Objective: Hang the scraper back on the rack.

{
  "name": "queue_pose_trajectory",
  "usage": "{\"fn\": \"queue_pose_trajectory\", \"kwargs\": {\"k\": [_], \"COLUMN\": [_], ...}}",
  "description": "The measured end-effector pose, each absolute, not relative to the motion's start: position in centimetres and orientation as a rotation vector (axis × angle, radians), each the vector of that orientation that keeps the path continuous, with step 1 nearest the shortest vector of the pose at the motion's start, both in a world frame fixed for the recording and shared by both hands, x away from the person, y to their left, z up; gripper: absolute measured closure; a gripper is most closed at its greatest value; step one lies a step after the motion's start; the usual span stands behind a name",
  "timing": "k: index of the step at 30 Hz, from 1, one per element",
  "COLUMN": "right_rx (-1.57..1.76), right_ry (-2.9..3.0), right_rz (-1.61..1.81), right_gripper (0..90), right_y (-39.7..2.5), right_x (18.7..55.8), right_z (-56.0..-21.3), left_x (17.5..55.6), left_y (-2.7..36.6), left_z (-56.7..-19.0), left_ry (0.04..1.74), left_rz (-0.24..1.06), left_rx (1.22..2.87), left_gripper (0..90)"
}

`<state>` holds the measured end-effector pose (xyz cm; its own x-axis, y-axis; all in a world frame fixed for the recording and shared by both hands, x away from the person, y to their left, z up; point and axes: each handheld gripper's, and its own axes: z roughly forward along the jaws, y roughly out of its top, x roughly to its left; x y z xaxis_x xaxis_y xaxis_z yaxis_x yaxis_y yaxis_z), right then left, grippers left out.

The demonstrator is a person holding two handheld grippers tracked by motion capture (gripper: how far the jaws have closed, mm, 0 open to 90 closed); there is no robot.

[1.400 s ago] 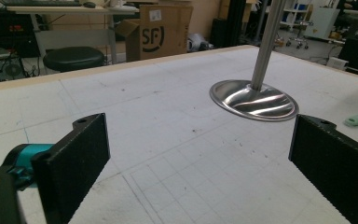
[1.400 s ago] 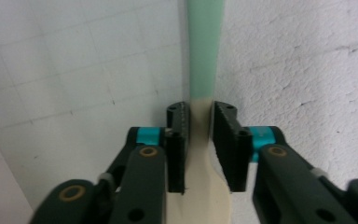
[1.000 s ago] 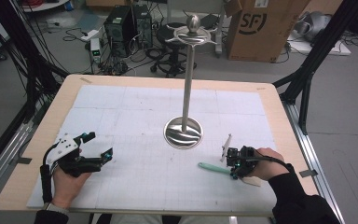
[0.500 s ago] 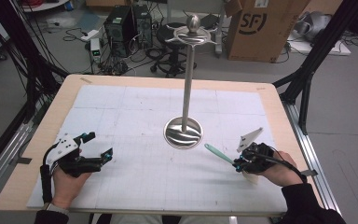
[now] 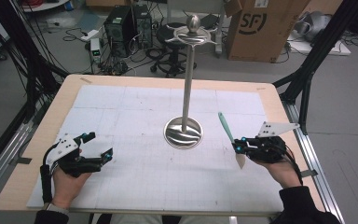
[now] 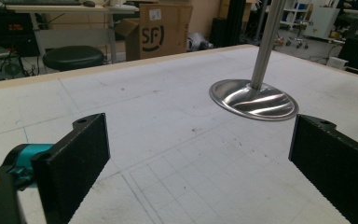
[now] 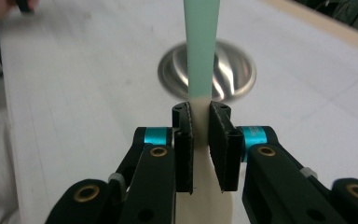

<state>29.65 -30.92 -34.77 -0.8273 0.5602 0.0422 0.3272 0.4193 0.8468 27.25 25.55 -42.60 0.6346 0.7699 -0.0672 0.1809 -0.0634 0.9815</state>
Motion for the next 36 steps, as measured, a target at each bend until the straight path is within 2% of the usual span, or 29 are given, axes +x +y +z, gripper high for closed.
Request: {"fn": "queue_pose_trajectory", "kwargs": {"k": [22, 36], "right_rx": [0.830, 0.737], "right_ry": [2.084, 2.049], "right_rz": [1.663, 1.734], "right_gripper": [80.5, 80.5], "right_y": [-31.2, -28.4], "right_x": [32.2, 34.0], "right_z": [-31.0, -27.3], "left_x": [27.2, 27.2], "left_y": [25.5, 25.5], "left_z": [-42.6, -42.6], "left_ry": [0.809, 0.807], "left_rz": [0.574, 0.567], "left_rx": [1.596, 1.597], "left_gripper": [5.7, 5.7]}}
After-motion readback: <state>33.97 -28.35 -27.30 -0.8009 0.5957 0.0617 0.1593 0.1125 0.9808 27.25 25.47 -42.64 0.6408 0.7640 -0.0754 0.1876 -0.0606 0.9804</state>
